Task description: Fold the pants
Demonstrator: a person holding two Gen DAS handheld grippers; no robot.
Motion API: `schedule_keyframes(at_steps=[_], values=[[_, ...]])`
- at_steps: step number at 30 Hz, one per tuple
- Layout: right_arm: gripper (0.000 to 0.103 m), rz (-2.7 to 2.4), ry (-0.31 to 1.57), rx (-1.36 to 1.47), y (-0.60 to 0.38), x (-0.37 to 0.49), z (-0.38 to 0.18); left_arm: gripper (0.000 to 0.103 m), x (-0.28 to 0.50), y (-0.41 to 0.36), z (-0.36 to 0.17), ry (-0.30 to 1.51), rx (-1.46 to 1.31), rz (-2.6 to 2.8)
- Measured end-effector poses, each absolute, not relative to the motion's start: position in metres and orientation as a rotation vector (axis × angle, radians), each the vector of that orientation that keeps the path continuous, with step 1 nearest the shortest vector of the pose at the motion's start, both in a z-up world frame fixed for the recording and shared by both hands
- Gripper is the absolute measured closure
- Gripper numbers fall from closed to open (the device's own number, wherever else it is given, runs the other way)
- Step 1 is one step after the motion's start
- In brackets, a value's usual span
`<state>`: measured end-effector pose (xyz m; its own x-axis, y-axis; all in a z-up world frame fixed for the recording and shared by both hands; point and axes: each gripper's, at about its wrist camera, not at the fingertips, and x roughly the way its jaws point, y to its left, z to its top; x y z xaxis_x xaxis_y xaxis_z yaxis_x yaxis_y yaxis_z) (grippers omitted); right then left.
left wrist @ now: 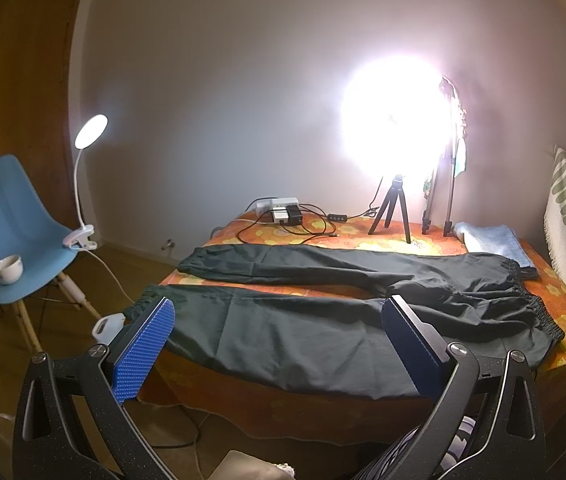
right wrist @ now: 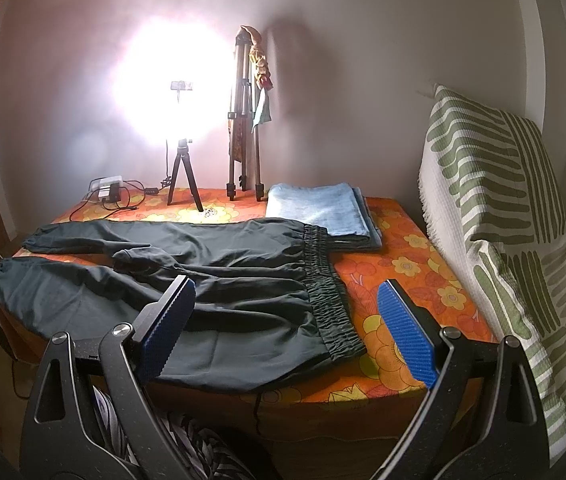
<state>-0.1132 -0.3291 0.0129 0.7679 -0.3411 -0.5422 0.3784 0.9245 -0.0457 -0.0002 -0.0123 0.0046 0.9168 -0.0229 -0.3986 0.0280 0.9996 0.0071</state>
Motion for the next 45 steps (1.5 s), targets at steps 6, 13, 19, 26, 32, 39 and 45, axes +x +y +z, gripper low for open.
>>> schedule_keyframes(at_steps=[6,13,19,26,32,39,45], values=[[0.008,-0.391,0.574,0.067,-0.3289,-0.1135,0.0127,0.0,-0.0004,-0.0117,0.0044,0.41,0.012,-0.025],[0.008,-0.389,0.575,0.067,-0.329,-0.113,0.0123,0.0,0.0003,-0.0114,0.005,0.406,0.014,-0.027],[0.008,-0.391,0.574,0.07,-0.3284,-0.1141,0.0128,0.0,0.0015,-0.0111,0.0061,0.405,0.012,-0.028],[0.008,-0.389,0.574,0.071,-0.3292,-0.114,0.013,0.0,0.0003,-0.0121,0.0079,0.4,0.019,-0.033],[0.008,-0.389,0.574,0.07,-0.3291,-0.1141,0.0135,0.0,0.0005,-0.0119,0.0084,0.401,0.019,-0.031],[0.008,-0.388,0.573,0.071,-0.3291,-0.1144,0.0133,0.0,-0.0001,-0.0155,0.0091,0.4,0.025,-0.029],[0.008,-0.384,0.574,0.067,-0.3266,-0.1145,0.0135,0.0,0.0005,-0.015,0.0097,0.4,0.027,-0.029]])
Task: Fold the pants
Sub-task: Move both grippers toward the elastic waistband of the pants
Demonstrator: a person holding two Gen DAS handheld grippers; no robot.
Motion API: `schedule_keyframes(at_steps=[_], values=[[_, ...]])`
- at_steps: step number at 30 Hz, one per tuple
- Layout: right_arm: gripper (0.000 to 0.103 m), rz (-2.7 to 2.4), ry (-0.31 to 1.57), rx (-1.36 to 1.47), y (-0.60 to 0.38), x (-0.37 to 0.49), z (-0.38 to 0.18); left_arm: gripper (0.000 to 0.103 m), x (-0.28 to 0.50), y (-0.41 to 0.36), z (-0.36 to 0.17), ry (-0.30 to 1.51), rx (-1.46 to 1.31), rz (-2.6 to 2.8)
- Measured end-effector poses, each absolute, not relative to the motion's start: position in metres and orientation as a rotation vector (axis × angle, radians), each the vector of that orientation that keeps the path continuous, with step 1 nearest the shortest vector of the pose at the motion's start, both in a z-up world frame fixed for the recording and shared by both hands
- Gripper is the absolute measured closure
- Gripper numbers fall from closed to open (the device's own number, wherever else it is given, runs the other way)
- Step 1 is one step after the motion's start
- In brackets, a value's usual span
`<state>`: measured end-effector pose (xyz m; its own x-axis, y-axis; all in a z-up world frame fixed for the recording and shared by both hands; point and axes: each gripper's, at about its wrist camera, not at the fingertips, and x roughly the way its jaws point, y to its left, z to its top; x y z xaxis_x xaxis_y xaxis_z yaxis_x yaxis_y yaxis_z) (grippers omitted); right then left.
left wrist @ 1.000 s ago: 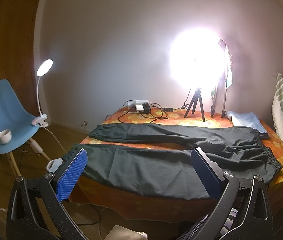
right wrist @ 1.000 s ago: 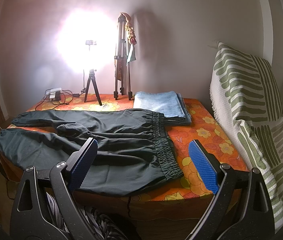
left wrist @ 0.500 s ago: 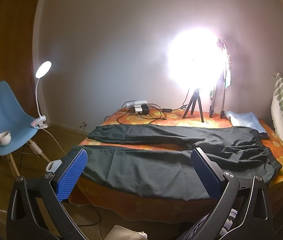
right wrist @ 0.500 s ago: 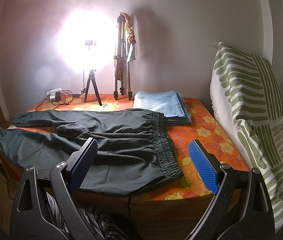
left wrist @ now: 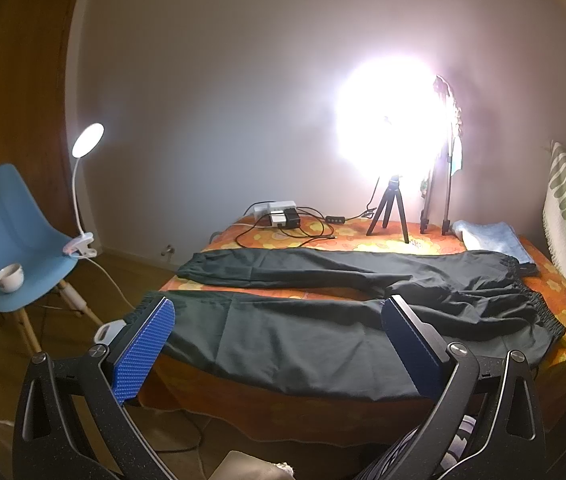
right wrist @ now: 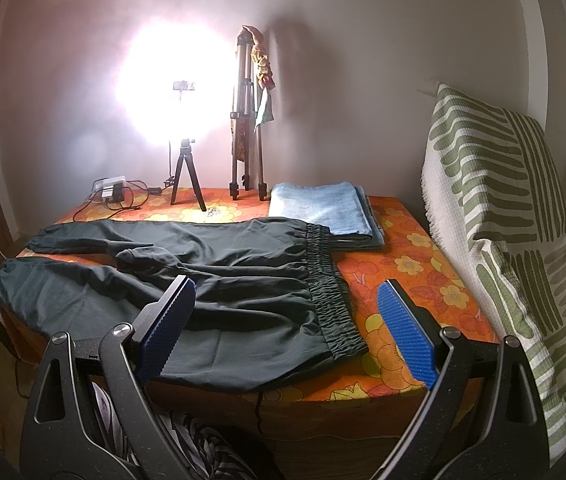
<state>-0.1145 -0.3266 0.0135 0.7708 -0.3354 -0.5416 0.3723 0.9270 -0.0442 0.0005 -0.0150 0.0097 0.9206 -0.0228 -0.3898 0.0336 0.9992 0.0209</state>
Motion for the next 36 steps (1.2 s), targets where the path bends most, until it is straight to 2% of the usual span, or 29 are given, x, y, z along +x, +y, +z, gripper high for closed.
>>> schedule_keyframes(at_steps=[8,22,33,36], values=[[0.008,-0.358,0.582,0.06,-0.323,-0.114,0.013,0.0,-0.002,-0.015,0.008,0.397,0.038,-0.025],[0.008,-0.095,0.683,-0.061,-0.307,-0.107,-0.014,0.0,-0.006,0.037,-0.014,0.451,0.023,0.066],[0.014,0.077,0.802,-0.182,-0.284,-0.107,-0.061,0.018,0.011,0.072,-0.045,0.57,-0.035,0.11],[0.015,0.114,0.834,-0.226,-0.273,-0.099,-0.079,0.019,0.018,0.091,-0.052,0.593,-0.091,0.118]])
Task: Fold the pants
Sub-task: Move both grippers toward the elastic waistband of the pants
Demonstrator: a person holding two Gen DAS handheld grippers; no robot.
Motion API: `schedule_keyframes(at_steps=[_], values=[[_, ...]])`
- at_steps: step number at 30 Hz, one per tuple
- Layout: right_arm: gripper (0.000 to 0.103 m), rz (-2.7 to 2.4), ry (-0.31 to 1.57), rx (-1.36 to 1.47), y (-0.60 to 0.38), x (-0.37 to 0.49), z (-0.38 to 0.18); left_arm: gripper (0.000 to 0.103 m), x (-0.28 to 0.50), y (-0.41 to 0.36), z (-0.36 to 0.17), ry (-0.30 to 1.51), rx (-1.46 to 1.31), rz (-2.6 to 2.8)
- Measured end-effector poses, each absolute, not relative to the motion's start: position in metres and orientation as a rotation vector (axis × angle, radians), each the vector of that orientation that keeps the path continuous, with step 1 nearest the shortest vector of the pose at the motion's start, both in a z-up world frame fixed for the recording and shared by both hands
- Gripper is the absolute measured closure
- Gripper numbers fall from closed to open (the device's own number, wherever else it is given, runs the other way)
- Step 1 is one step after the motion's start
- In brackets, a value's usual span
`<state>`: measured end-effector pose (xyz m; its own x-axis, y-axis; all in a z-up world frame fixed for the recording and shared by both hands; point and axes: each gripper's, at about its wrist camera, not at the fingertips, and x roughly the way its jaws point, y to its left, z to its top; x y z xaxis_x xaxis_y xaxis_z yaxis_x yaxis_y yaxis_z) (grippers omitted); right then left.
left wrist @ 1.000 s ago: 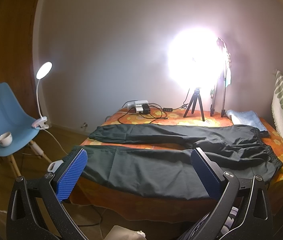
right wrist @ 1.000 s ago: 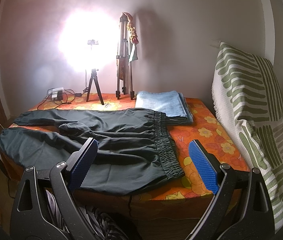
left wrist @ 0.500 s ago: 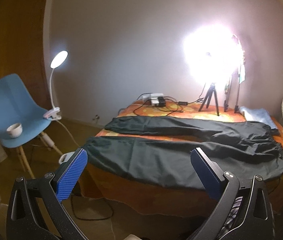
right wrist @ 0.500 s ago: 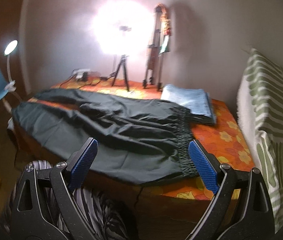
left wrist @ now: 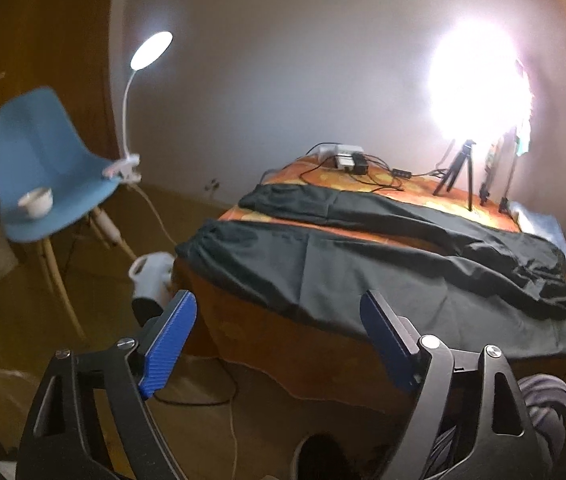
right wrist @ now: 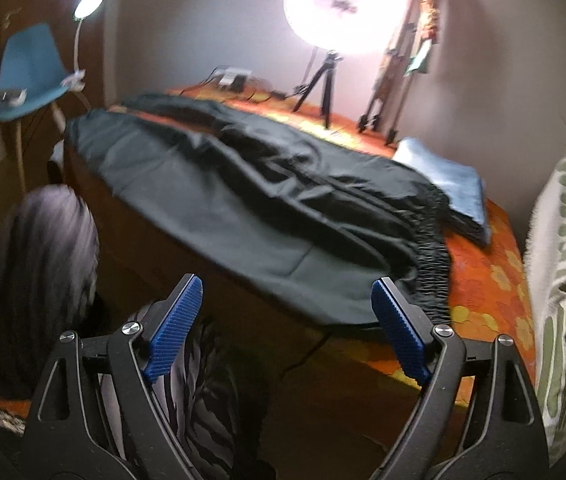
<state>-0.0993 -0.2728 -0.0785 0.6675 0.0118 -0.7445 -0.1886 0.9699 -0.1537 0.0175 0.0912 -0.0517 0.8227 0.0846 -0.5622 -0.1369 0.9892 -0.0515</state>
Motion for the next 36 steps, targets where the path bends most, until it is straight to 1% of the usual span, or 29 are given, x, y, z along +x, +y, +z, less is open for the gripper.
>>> schedule_keyframes(at_steps=[1,3,4,18,28,30,34,35,36], values=[[0.016,0.121,0.842,-0.242,-0.269,-0.096,-0.084,0.019,0.02,0.097,-0.054,0.599,-0.105,0.122],[0.023,0.134,0.864,-0.273,-0.262,-0.088,-0.094,0.02,0.027,0.108,-0.059,0.615,-0.124,0.137],[0.024,0.14,0.874,-0.281,-0.259,-0.085,-0.099,0.02,0.03,0.111,-0.061,0.623,-0.128,0.142],[0.024,0.209,0.96,-0.42,-0.225,-0.026,-0.142,0.02,0.104,0.17,-0.116,0.749,-0.198,0.184],[0.024,0.248,0.998,-0.544,-0.202,-0.006,-0.166,0.02,0.147,0.202,-0.149,0.809,-0.274,0.199],[0.033,0.245,1.0,-0.566,-0.199,-0.003,-0.168,0.02,0.152,0.205,-0.154,0.814,-0.282,0.197],[0.044,0.255,1.008,-0.567,-0.196,0.001,-0.166,0.02,0.161,0.212,-0.161,0.819,-0.303,0.188],[0.055,0.259,1.009,-0.569,-0.194,0.001,-0.165,0.02,0.163,0.214,-0.162,0.819,-0.306,0.187],[0.072,0.257,1.014,-0.572,-0.193,0.001,-0.164,0.02,0.164,0.215,-0.163,0.819,-0.307,0.186]])
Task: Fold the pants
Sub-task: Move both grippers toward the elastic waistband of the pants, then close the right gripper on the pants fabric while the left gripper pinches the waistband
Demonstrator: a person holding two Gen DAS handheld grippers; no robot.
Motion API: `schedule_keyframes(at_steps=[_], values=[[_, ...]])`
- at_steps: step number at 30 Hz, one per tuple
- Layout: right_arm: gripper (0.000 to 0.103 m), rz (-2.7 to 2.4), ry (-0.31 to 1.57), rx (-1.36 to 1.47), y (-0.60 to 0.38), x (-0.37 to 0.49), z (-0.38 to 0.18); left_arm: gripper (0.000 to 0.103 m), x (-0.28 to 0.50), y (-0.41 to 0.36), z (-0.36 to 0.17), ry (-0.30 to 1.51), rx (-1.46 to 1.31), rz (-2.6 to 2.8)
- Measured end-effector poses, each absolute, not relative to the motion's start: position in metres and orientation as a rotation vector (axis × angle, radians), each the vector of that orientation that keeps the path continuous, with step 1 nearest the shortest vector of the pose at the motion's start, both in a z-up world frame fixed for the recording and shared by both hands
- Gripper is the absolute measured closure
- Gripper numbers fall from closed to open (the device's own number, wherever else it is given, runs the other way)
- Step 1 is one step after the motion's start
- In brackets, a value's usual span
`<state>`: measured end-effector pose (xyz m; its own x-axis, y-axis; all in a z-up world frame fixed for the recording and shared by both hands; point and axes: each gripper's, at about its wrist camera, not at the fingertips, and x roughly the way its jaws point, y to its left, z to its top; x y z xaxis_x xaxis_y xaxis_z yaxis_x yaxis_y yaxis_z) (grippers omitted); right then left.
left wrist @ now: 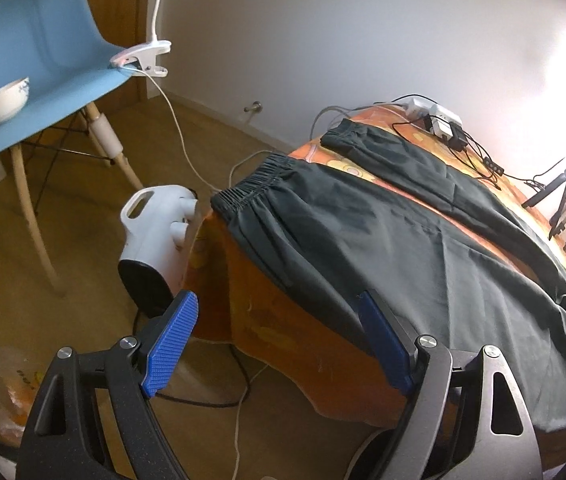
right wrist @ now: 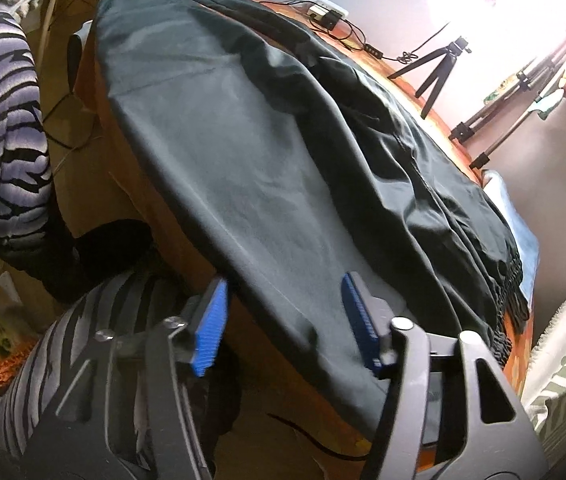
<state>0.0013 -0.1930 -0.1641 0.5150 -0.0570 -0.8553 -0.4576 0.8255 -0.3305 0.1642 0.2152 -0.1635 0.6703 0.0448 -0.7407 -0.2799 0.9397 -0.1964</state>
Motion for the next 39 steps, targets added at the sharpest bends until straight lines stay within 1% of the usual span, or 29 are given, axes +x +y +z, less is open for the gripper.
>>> schedule_keyframes(at_steps=[2,5,12,17,26,29,31,32,39], values=[[0.086,0.264,1.026,-0.558,-0.192,0.003,-0.16,0.02,0.168,0.219,-0.166,0.817,-0.316,0.182],[0.091,0.253,1.015,-0.546,-0.191,0.007,-0.151,0.02,0.175,0.23,-0.169,0.815,-0.344,0.18],[0.095,0.181,0.989,-0.564,-0.19,0.031,-0.128,0.02,0.201,0.274,-0.176,0.808,-0.441,0.205],[0.095,0.141,0.982,-0.595,-0.185,0.048,-0.117,0.02,0.23,0.302,-0.184,0.851,-0.502,0.185],[0.095,0.118,0.976,-0.553,-0.197,0.067,-0.113,0.02,0.258,0.304,-0.2,0.93,-0.558,0.18],[0.095,0.131,0.963,-0.53,-0.201,0.071,-0.112,0.022,0.257,0.307,-0.203,0.922,-0.596,0.202],[0.095,0.139,0.963,-0.509,-0.206,0.076,-0.112,0.03,0.258,0.306,-0.203,0.923,-0.6,0.222],[0.095,0.143,0.963,-0.502,-0.207,0.078,-0.113,0.031,0.258,0.307,-0.202,0.923,-0.602,0.224],[0.095,0.174,0.952,-0.479,-0.213,0.088,-0.118,0.031,0.246,0.313,-0.194,0.907,-0.622,0.223]])
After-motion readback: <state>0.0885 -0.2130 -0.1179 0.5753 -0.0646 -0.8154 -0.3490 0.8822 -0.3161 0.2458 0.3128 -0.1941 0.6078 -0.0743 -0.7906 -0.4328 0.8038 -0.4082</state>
